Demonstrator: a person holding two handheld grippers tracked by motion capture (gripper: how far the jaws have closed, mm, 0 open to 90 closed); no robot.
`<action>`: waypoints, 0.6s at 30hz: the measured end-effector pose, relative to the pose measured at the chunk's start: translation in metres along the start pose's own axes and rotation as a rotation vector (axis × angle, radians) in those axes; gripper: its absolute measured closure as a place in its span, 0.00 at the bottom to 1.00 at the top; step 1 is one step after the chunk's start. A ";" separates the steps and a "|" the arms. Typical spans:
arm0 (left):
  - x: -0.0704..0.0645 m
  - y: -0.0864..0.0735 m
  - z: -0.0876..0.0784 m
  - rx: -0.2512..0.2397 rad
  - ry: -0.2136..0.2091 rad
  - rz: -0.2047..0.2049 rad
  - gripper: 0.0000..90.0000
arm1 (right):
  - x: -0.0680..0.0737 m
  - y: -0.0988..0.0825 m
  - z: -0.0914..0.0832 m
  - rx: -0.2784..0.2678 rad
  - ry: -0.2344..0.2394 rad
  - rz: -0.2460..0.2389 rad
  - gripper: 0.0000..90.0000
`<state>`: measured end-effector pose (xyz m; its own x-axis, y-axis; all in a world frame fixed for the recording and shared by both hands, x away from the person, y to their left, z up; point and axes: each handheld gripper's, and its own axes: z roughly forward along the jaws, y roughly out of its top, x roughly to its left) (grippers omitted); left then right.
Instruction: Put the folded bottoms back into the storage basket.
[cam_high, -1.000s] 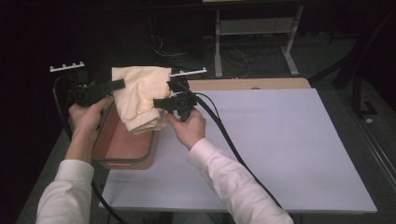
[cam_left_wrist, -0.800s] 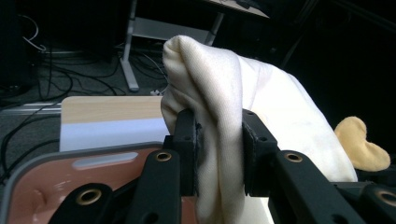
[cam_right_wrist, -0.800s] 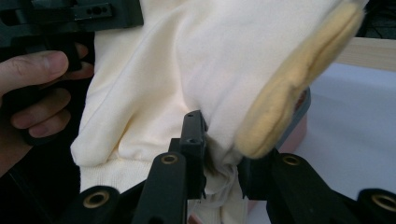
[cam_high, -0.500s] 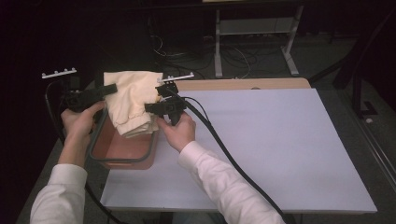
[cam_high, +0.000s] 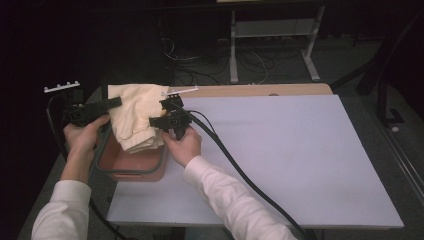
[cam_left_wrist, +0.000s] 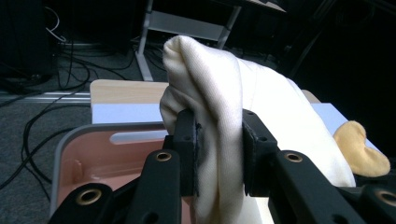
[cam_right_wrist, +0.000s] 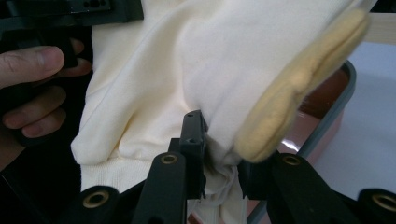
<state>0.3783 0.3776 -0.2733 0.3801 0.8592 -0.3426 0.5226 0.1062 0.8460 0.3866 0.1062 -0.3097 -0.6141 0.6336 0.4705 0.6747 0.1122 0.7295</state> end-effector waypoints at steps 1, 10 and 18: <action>0.001 -0.001 0.000 0.004 0.001 0.000 0.79 | 0.000 -0.001 0.002 0.000 0.002 0.000 0.82; 0.012 -0.011 0.001 0.010 0.012 0.000 0.79 | 0.001 -0.008 0.015 0.013 0.005 0.012 0.81; 0.026 -0.028 0.008 0.024 0.016 -0.032 0.79 | -0.001 -0.020 0.031 0.038 -0.001 0.025 0.81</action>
<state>0.3799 0.3927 -0.3089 0.3510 0.8632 -0.3629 0.5528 0.1217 0.8244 0.3860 0.1269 -0.3403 -0.5962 0.6376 0.4879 0.7051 0.1252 0.6980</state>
